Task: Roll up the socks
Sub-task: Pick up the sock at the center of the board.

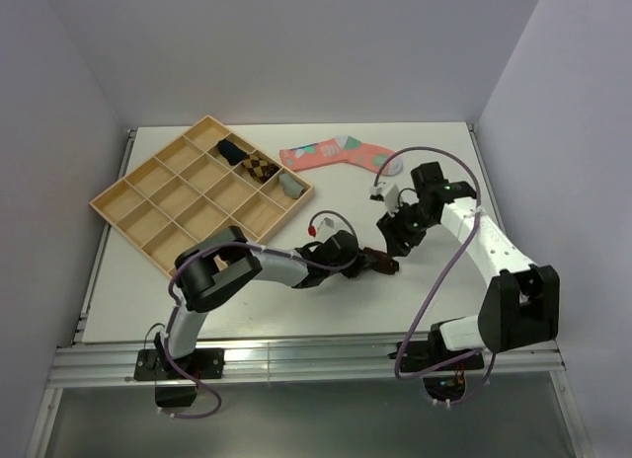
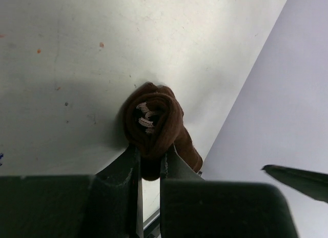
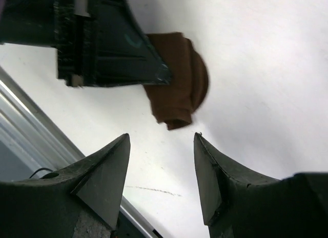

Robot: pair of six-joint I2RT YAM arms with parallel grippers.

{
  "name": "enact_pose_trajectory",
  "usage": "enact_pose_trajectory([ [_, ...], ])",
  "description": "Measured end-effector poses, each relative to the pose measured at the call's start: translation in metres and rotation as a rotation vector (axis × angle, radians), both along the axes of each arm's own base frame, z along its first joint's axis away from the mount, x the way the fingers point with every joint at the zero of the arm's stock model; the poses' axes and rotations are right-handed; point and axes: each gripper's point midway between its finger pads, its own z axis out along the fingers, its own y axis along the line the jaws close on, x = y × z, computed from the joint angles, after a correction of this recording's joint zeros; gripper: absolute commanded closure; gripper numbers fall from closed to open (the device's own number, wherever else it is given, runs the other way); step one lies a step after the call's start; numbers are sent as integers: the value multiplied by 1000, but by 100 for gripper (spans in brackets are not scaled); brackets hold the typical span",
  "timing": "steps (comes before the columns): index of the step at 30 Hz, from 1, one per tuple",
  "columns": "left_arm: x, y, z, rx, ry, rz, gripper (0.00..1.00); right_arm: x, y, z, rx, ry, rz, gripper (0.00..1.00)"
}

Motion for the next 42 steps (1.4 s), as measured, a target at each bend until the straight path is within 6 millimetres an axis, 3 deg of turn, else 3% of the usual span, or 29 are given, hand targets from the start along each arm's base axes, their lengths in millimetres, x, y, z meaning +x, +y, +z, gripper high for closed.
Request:
enact_pose_trajectory([
  [8,5,5,2,39,-74,-96,100,11,-33,31,15,-127,-158,39],
  [12,23,15,5,107,-138,-172,100,13,-44,48,5,-211,-201,38],
  [19,77,49,16,295,-253,-259,100,17,-58,50,6,-232,-251,38],
  [24,105,81,27,410,-311,-298,100,19,-70,52,-3,-245,-269,38],
  [28,125,114,57,450,-354,-273,100,24,-73,61,9,-258,-260,38],
  [31,151,148,100,448,-421,-201,100,33,-73,68,28,-271,-252,38],
  [33,174,181,133,455,-467,-123,100,36,-71,68,37,-266,-244,38],
  [37,226,272,191,487,-546,74,100,38,-69,64,50,-249,-232,38],
  [39,245,316,204,518,-561,157,100,38,-68,64,54,-247,-227,38],
  [42,262,377,205,551,-552,236,100,39,-66,65,67,-247,-219,38],
])
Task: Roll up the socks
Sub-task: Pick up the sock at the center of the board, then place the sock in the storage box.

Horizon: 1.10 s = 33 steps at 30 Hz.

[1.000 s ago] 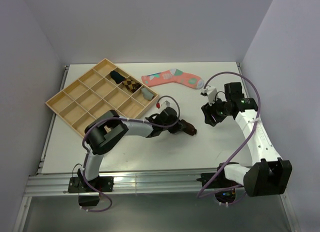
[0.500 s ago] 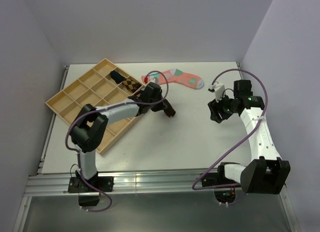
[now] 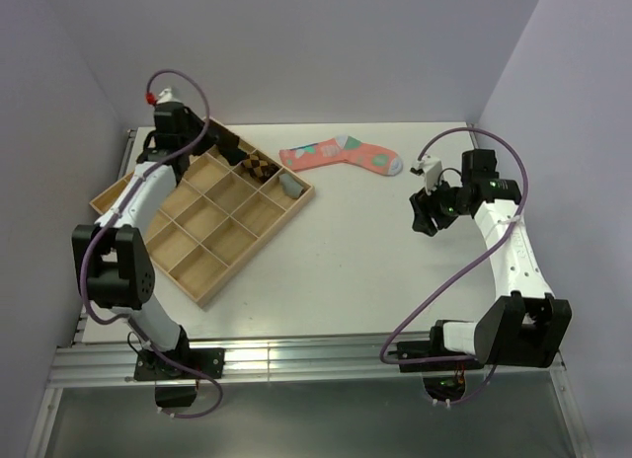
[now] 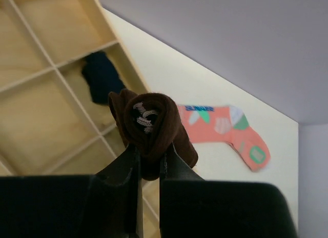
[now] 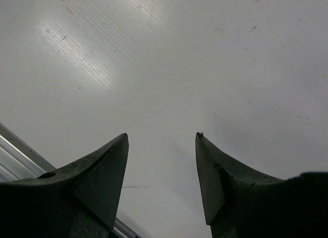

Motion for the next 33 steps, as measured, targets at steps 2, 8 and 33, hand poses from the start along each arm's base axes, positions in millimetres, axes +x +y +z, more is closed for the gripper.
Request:
enact_pose_trajectory([
  [2,7,28,-8,4,11,22,100,1,1,-1,5,5,6,38],
  [8,24,58,-78,-6,138,-26,100,4,2,-10,11,36,21,38],
  [33,26,106,-188,-14,510,101,87,3,1,-21,5,61,38,38],
])
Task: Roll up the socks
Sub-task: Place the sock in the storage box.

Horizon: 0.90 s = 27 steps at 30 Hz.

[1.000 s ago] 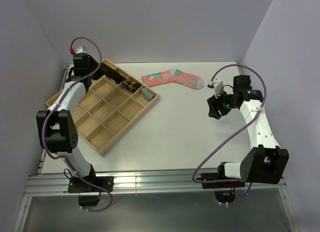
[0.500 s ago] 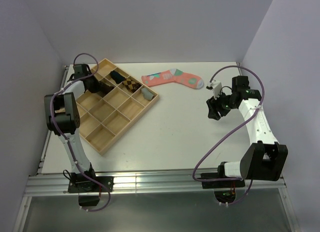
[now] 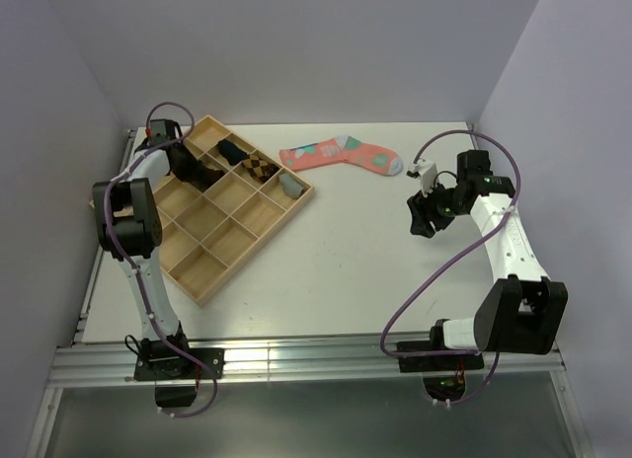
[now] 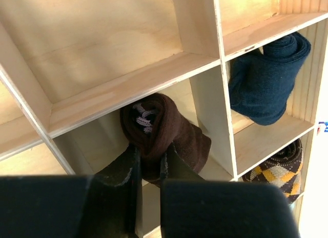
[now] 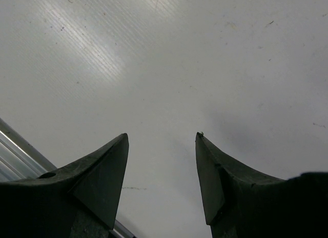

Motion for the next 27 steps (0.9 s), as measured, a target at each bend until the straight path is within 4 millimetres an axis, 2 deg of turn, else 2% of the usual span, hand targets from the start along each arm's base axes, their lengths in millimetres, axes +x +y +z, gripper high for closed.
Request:
enact_pose_trajectory([
  [6,0,-1,0,19,15,20,65,0,0,0,-1,0,0,38],
  [7,0,-2,-1,23,15,21,59,0,0,0,-1,1,0,38],
  [13,1,-3,1,35,14,27,51,0,0,0,-1,1,-1,37],
  [17,0,-7,7,35,8,20,50,0,0,0,-1,2,-1,37],
  [22,-5,-18,33,34,-10,-1,48,0,-1,-1,-7,2,-4,37],
  [24,-4,-21,50,38,-39,-6,45,0,-2,-1,-9,3,-6,37],
  [25,-3,-22,58,40,-56,-8,39,0,-2,-1,-9,4,-8,37],
  [27,-6,-23,78,48,-88,-7,38,0,-2,-1,-7,6,-11,37],
])
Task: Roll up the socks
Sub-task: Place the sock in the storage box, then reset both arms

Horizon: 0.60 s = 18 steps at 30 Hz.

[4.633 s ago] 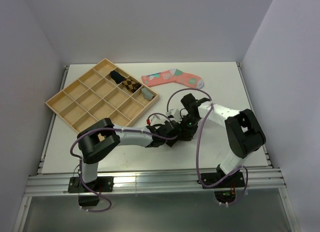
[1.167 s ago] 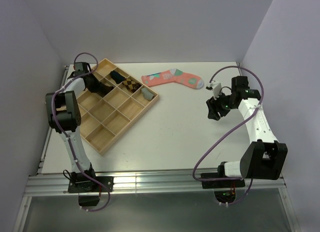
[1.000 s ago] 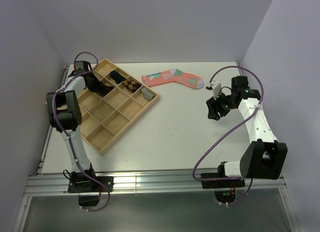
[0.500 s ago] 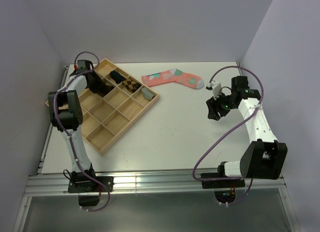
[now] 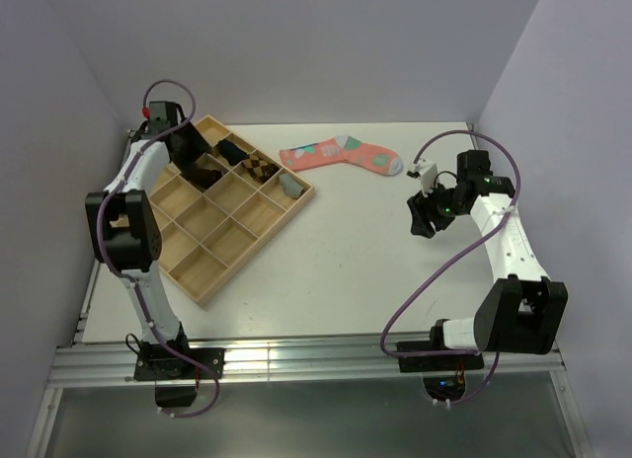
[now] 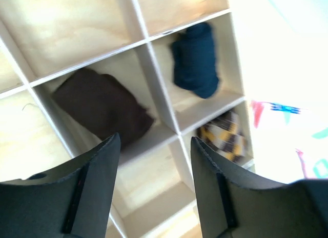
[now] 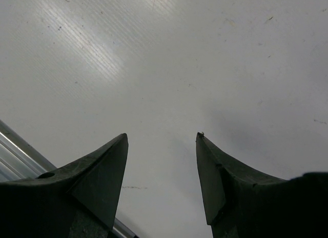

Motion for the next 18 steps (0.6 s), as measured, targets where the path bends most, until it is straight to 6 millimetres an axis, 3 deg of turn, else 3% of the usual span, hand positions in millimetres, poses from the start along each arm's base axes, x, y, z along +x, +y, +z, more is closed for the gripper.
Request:
enact_pose_trajectory([
  [6,-22,-2,62,24,-114,6,39,-6,1,-6,12,20,-22,37],
  [9,-48,-21,92,38,-193,-21,39,-9,3,-2,19,8,-37,35],
  [14,-118,-109,122,-3,-317,-213,39,-12,8,22,52,-76,-55,31],
  [18,-182,-177,122,-83,-410,-396,38,-14,13,40,83,-136,-71,28],
])
